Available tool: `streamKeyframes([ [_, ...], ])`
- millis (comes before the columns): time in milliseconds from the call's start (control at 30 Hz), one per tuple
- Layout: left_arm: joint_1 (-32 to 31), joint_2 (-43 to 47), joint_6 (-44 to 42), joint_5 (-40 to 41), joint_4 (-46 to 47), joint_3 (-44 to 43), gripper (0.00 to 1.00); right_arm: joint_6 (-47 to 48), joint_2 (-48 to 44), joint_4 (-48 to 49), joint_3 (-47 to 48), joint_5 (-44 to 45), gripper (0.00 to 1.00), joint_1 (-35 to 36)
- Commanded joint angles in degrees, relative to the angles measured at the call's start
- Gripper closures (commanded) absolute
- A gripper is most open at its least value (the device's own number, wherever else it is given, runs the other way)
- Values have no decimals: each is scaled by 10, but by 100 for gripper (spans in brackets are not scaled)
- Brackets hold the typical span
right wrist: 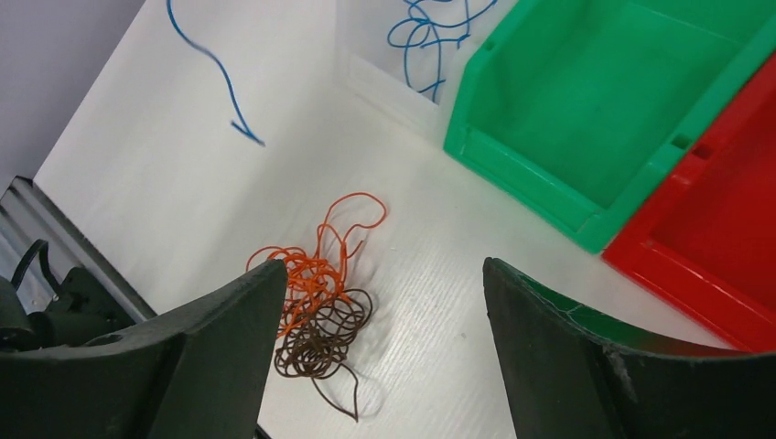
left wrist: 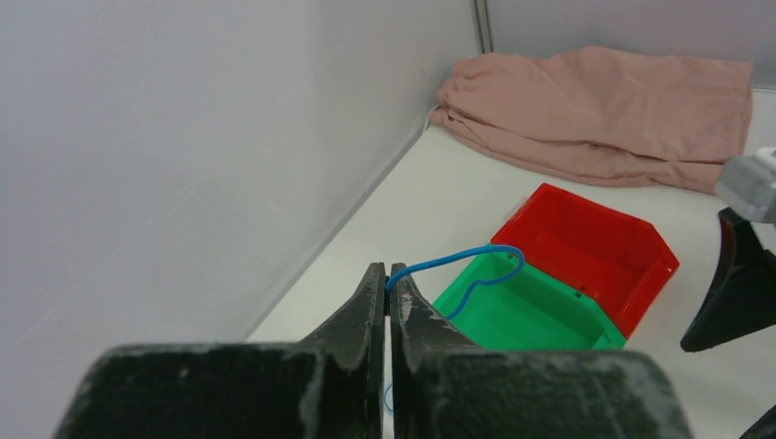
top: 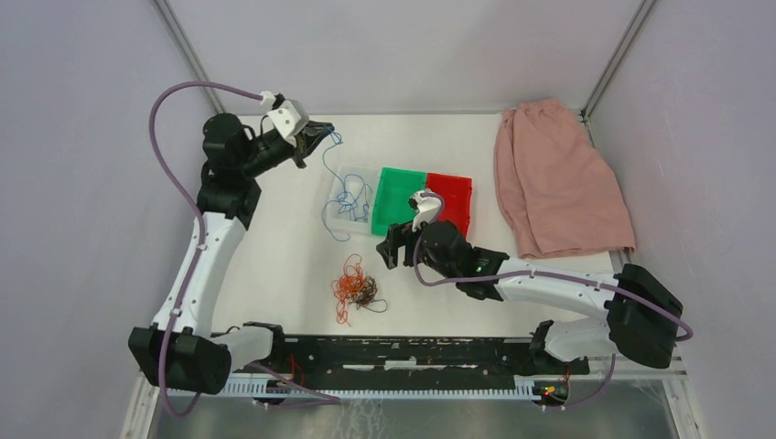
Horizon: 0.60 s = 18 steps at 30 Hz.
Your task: Untangle the cables
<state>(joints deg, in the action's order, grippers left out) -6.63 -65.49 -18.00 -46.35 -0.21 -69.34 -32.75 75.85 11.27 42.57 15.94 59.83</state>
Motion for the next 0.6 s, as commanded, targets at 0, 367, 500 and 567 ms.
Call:
streamKeyframes([
  [0,-17,-41,-44,34,23,-3,97,7,-36,-33,13,43,15,-11],
  [367,-48,-137,-131,69,28,-9,97,-2,-85,-53,-20,55,15,-42],
  [500,-54,-160,-155,89,34,-23,97,-10,-86,-58,-26,53,15,-59],
  [567,-54,-166,-156,101,47,-35,97,-12,-82,-57,-25,48,15,-63],
])
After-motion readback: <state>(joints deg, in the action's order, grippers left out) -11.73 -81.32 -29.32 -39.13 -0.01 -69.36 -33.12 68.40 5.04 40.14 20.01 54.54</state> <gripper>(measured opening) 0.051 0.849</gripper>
